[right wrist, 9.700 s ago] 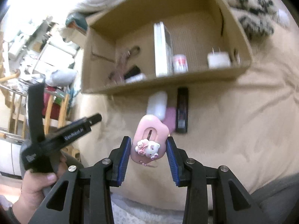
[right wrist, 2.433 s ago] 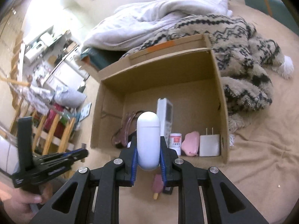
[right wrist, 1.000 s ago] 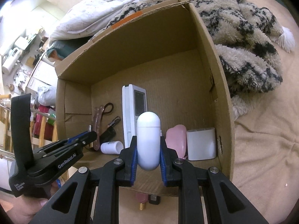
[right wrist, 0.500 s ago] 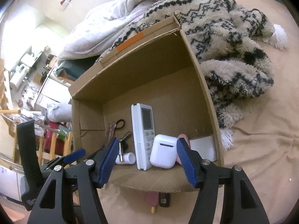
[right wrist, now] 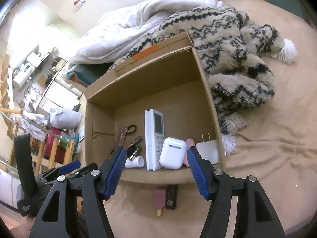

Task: Organize rigid objects
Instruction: 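Open both grippers and withdraw them from the box toward the remaining items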

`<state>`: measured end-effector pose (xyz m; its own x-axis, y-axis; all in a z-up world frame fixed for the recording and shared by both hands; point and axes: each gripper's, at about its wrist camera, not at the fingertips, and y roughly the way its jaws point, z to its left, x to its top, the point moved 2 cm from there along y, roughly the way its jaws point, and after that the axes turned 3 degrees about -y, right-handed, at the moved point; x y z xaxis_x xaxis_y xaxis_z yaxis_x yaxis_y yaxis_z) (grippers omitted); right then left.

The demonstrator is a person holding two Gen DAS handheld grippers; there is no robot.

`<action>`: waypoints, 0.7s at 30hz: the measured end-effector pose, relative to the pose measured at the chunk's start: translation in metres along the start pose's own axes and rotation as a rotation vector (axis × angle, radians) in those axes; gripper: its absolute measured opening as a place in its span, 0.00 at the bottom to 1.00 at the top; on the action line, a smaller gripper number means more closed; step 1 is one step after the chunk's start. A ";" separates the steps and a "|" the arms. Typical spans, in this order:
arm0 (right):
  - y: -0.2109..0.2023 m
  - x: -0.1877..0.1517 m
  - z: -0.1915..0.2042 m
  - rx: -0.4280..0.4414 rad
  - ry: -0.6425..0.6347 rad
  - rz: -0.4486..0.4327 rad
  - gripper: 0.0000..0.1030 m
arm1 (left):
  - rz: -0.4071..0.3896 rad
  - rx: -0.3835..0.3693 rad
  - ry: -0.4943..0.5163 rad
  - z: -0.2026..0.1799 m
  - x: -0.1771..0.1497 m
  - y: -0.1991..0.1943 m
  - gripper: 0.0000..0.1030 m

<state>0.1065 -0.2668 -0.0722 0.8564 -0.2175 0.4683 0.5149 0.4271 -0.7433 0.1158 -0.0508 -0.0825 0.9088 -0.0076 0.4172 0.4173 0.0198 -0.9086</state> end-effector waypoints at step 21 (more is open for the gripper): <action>0.056 -0.052 0.009 -0.182 -0.075 0.268 0.65 | 0.058 -0.056 -0.211 0.056 -0.038 0.017 0.63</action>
<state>0.0902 -0.2234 -0.1336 0.9604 -0.0502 0.2739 0.2763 0.2947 -0.9148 0.0879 0.0057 -0.1124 0.9135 0.2009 0.3538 0.3688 -0.0417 -0.9286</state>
